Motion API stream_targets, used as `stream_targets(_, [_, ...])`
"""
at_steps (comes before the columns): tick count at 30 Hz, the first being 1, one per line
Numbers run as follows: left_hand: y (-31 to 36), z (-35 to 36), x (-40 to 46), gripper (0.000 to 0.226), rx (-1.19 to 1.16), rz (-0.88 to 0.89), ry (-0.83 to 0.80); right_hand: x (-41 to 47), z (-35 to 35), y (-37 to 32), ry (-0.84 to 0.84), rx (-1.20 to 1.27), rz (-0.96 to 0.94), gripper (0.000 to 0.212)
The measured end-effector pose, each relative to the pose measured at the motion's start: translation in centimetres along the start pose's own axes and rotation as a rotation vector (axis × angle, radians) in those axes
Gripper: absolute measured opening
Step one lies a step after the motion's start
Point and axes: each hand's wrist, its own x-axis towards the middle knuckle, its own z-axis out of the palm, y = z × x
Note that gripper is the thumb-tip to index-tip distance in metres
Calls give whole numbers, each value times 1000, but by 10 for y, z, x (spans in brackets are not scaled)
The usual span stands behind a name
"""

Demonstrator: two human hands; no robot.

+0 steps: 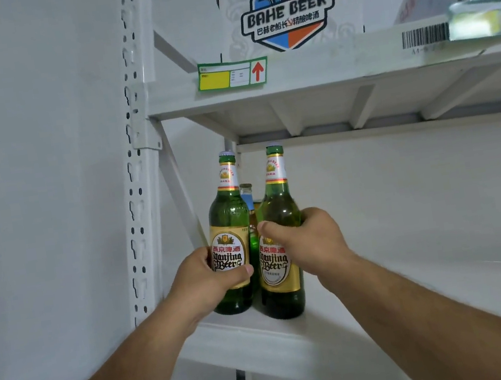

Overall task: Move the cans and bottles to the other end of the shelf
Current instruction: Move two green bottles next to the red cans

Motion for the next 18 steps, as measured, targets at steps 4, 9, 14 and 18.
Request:
stream_targets(4, [-3, -2, -2, 54, -23, 30, -14, -7, -5, -1, 60, -13, -27, 33])
stream_targets(9, [4, 0, -10, 50, -69, 83, -51, -18, -31, -11, 119, -4, -50, 34])
stream_targets(14, [23, 18, -34, 38, -112, 136, -95, -43, -71, -21, 175, -7, -67, 34])
stream_targets(18, [41, 44, -67, 42, -136, 150, -163, -75, -115, -24, 222, -6, -64, 36])
